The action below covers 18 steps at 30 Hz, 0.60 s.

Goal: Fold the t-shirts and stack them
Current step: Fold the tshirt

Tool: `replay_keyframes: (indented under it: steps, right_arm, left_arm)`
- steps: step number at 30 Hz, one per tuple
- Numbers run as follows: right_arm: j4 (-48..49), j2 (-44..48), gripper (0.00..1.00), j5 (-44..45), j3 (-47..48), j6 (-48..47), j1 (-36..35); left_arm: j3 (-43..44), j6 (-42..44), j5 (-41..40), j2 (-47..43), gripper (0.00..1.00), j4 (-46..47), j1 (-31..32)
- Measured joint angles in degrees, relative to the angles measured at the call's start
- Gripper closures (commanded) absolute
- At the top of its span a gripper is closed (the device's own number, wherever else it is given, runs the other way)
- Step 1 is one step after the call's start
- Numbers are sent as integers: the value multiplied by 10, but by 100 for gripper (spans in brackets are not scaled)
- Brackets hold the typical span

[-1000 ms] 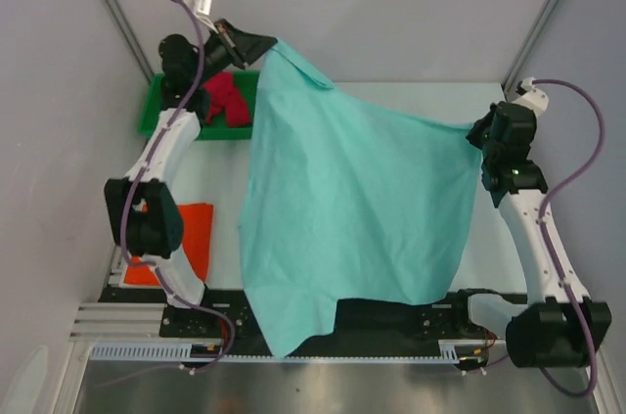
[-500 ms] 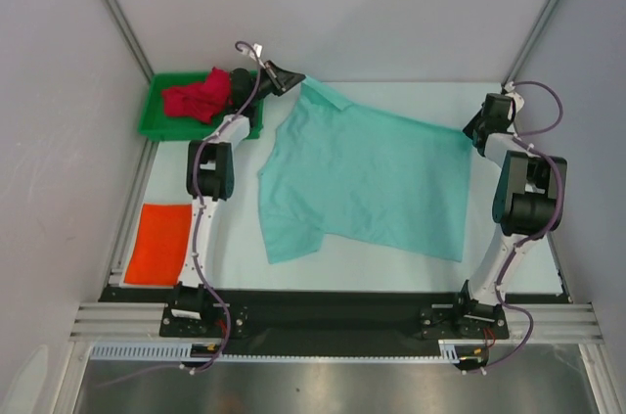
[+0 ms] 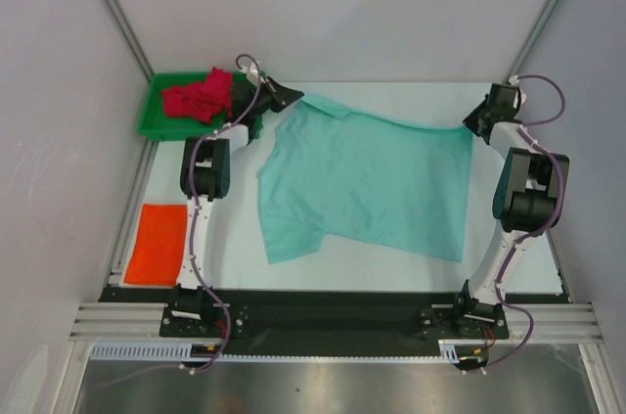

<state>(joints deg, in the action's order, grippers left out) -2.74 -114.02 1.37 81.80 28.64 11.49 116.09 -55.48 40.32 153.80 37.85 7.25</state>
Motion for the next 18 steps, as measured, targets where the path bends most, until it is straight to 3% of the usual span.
replay_keyframes:
  steps: [8, 13, 18]
  right_arm:
    - [-169, 0, 100, -33, 74, 24, 3]
    - [-230, 0, 100, -47, 83, 27, 4]
    - [-270, 0, 100, -56, 81, 27, 6]
  left_arm:
    - [-212, 0, -9, -196, 100, -65, 0]
    - [-282, 0, -3, -289, 100, -113, 0]
    - [-322, 3, 5, -324, 100, -178, 0]
